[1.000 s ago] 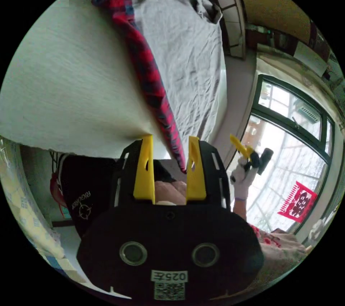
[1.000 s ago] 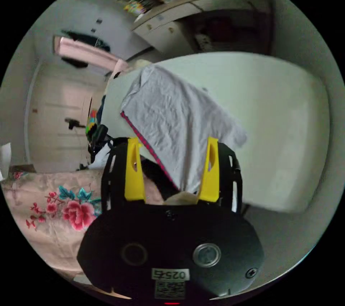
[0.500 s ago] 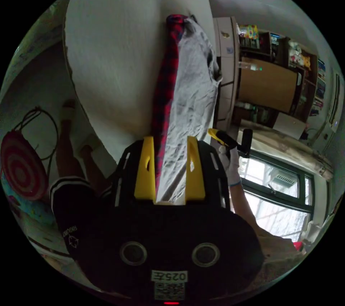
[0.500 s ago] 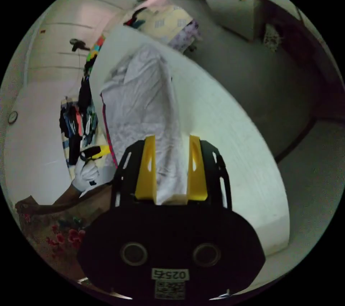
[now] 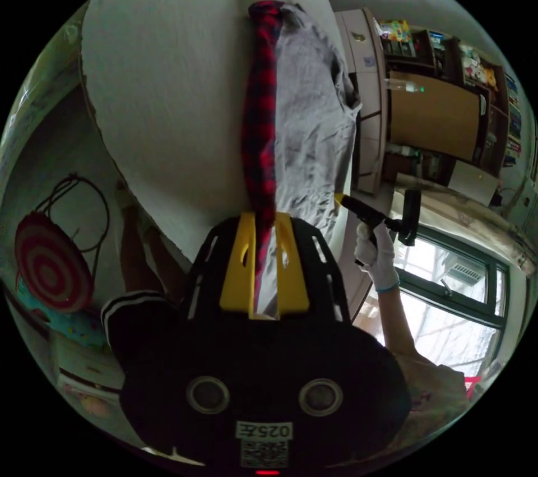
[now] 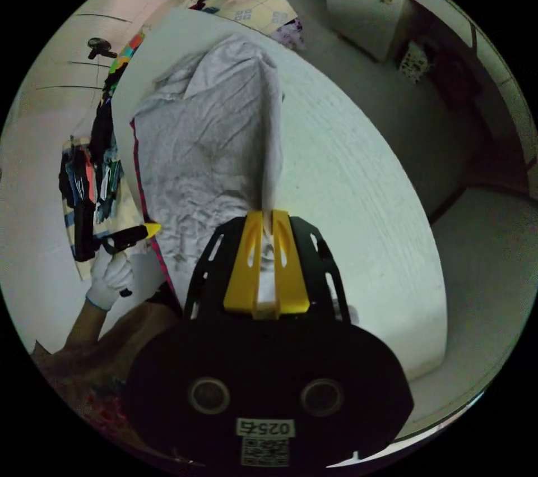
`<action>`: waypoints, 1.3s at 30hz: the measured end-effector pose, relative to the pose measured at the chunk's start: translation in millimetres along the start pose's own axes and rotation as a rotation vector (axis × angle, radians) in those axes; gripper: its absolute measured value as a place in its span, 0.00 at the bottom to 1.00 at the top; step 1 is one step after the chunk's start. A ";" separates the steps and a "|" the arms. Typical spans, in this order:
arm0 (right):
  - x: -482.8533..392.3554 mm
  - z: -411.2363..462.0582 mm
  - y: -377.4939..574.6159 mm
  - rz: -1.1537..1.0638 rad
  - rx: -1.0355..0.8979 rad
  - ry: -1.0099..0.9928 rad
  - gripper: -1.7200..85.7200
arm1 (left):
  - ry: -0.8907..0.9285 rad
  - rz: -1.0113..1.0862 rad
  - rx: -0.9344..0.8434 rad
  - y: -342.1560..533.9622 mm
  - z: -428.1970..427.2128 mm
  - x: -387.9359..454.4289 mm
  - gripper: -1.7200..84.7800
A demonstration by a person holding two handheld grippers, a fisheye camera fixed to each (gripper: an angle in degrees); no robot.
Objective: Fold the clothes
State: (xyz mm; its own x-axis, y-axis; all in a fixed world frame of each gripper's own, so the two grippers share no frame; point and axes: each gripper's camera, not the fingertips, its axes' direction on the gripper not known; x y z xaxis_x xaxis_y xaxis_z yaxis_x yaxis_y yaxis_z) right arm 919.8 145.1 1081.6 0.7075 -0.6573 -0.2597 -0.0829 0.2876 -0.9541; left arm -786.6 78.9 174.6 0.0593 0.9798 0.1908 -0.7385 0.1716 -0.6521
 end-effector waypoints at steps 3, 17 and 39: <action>1.9 3.1 14.3 0.002 0.049 0.014 0.04 | -0.069 0.044 -0.029 -1.0 -0.4 1.2 0.01; 55.6 -95.8 181.3 0.005 0.473 -0.663 0.01 | 0.349 0.448 -0.032 15.1 -128.8 10.6 0.00; 9.9 -177.2 269.2 0.062 0.969 -0.712 0.01 | 0.453 1.296 -0.328 -89.3 -222.9 170.2 0.00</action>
State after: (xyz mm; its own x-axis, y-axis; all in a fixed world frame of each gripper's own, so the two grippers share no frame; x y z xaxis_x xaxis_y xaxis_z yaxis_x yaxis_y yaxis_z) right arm 780.1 92.6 795.8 0.9751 -0.1797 0.1302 0.2151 0.9097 -0.3553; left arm -560.8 253.1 101.8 -0.2777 0.3954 -0.8755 -0.2513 -0.9096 -0.3310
